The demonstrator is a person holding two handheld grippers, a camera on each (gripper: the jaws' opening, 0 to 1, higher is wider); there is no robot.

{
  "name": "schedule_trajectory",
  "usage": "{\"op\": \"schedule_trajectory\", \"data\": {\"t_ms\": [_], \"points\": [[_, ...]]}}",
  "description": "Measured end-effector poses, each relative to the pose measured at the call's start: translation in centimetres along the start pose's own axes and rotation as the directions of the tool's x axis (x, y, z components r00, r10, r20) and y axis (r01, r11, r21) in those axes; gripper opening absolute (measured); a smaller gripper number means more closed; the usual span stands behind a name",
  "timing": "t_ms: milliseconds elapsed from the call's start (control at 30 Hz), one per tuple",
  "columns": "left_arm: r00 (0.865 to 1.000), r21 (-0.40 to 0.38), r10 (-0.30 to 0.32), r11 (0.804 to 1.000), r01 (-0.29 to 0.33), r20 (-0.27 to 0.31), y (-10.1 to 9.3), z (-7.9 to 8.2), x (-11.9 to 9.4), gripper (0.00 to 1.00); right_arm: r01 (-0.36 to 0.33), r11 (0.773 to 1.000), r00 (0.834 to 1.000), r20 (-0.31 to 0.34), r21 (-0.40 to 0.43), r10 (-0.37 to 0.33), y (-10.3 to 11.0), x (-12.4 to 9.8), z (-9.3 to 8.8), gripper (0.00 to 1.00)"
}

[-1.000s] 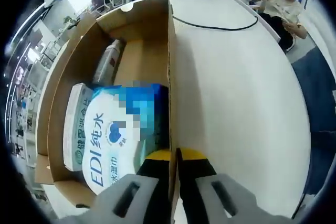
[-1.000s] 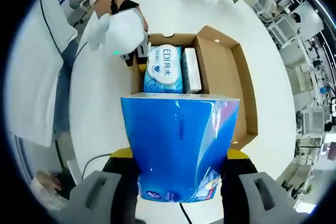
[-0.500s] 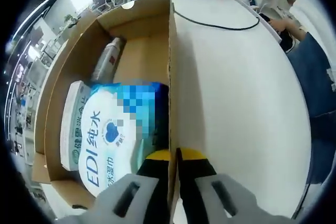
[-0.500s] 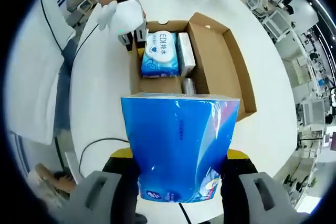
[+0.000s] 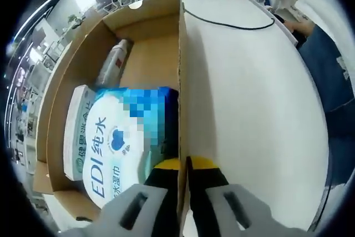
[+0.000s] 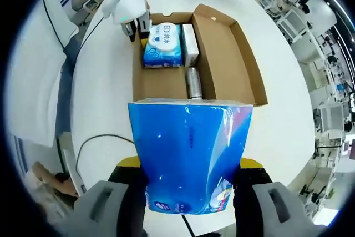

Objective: Operate the shoe box by opening the lid, removing the specified soft item, and placing it in the target area until the item is outside and the box remains undamaged.

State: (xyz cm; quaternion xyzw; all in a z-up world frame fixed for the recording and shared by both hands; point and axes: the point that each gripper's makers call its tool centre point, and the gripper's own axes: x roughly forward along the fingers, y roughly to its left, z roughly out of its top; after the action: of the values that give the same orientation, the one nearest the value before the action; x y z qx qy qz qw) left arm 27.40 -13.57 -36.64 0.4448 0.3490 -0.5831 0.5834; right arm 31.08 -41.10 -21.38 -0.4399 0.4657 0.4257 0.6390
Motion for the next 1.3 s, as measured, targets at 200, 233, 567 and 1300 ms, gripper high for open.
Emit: {"op": "schedule_trajectory", "data": {"t_ms": [200, 233, 567, 1300], "points": [[1.000, -0.001, -0.002, 1.000, 0.002, 0.000, 0.0, 0.0, 0.0, 0.01, -0.017, 1.000, 1.000, -0.021, -0.019, 0.017, 0.0, 1.6, -1.6, 0.62], [1.000, -0.002, -0.003, 1.000, 0.003, -0.001, 0.0, 0.0, 0.1, 0.01, -0.021, 1.000, 0.999, -0.024, -0.020, 0.021, 0.0, 2.0, -1.9, 0.62], [1.000, -0.005, -0.009, 1.000, 0.009, -0.005, 0.0, 0.1, 0.2, 0.01, -0.048, 0.999, 0.999, -0.025, -0.023, 0.048, -0.6, 5.2, -3.1, 0.62], [1.000, -0.011, -0.014, 1.000, 0.014, -0.016, 0.0, 0.1, 0.1, 0.01, -0.049, 0.994, 0.999, 0.013, 0.099, 0.048, -2.0, 8.8, -4.9, 0.62]]}}
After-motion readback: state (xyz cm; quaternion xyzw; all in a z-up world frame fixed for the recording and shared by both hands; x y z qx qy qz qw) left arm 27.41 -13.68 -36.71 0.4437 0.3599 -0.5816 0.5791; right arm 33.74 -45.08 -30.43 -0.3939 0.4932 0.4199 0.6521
